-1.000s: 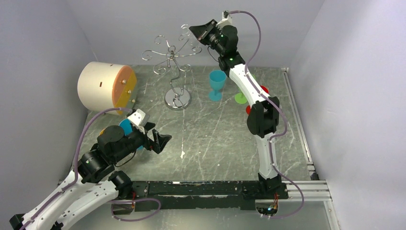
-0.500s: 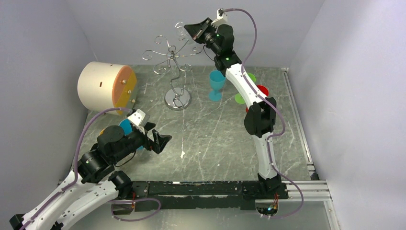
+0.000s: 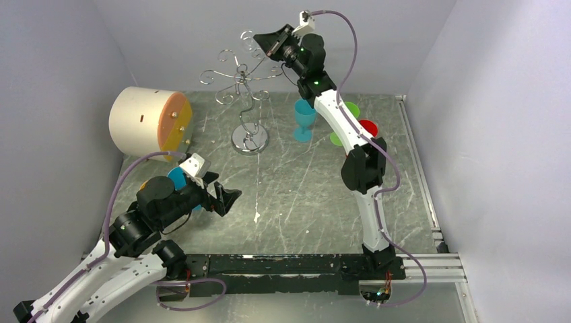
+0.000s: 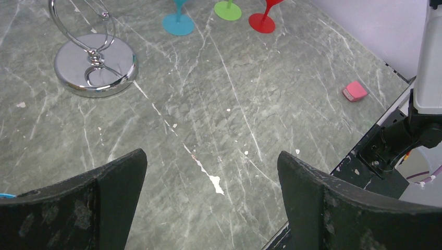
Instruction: Place the wine glass upside down on the wine glass rack
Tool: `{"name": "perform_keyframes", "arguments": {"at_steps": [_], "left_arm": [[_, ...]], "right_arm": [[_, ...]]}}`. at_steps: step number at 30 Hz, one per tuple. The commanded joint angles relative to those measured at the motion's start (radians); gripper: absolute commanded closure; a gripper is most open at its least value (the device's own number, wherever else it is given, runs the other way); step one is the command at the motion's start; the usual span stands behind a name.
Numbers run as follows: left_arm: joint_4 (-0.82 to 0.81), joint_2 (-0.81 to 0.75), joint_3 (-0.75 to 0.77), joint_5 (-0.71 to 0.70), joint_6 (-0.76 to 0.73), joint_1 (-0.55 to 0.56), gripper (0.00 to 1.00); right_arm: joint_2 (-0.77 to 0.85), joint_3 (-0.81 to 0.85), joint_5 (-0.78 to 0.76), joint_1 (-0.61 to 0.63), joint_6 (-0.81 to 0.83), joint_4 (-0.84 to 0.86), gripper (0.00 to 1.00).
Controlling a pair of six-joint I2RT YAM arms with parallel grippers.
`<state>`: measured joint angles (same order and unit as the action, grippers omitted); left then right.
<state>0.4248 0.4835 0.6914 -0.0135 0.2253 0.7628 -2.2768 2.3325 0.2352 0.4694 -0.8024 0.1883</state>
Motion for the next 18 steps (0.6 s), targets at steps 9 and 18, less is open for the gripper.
{"name": "perform_keyframes", "arguments": {"at_steps": [9,18], "left_arm": [[0.005,0.004,0.018,0.032,0.005,-0.003,0.01],[0.005,0.005,0.017,0.029,0.003,-0.003,0.01]], "right_arm": [[-0.029,0.035,0.003,0.017,0.01,0.026,1.0],[0.01,-0.013,0.006,0.018,0.013,0.023,1.0]]}}
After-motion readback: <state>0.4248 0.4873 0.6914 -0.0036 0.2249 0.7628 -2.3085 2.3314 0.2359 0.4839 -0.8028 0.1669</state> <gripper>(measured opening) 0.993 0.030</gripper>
